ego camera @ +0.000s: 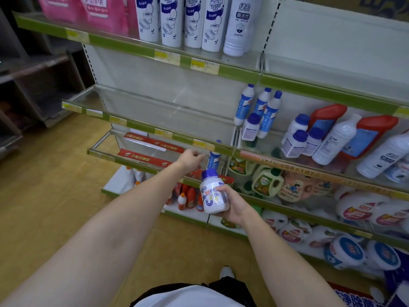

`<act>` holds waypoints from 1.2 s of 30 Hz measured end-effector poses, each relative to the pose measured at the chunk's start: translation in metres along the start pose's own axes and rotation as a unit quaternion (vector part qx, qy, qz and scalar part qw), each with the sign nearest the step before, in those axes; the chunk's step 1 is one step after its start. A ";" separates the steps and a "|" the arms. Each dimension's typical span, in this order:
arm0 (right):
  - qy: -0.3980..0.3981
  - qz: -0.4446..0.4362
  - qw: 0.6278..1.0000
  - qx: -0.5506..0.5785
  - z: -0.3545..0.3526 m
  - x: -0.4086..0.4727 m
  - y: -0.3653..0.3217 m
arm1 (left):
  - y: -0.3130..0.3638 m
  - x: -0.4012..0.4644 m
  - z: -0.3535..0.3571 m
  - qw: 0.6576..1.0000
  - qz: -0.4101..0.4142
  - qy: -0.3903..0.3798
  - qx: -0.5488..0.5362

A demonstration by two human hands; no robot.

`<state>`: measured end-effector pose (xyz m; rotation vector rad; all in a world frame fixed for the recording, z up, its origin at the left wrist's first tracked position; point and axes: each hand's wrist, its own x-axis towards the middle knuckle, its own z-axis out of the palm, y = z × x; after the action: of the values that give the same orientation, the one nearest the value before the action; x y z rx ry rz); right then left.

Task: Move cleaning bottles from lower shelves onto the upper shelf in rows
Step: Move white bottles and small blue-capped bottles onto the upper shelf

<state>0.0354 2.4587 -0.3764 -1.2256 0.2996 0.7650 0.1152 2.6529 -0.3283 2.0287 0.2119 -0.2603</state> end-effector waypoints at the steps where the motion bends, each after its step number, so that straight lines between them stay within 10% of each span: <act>1: -0.001 -0.007 1.000 0.007 0.002 0.000 0.001 | 0.000 -0.001 -0.001 1.000 -0.002 -0.005 -0.001; 36: 0.080 -0.127 0.988 0.022 0.016 0.009 -0.065 | 0.082 0.030 -0.001 0.991 0.102 -0.021 0.081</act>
<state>0.0825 2.4685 -0.3289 -1.2562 0.2823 0.4388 0.1653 2.6178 -0.2664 2.1842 -0.0450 -0.1952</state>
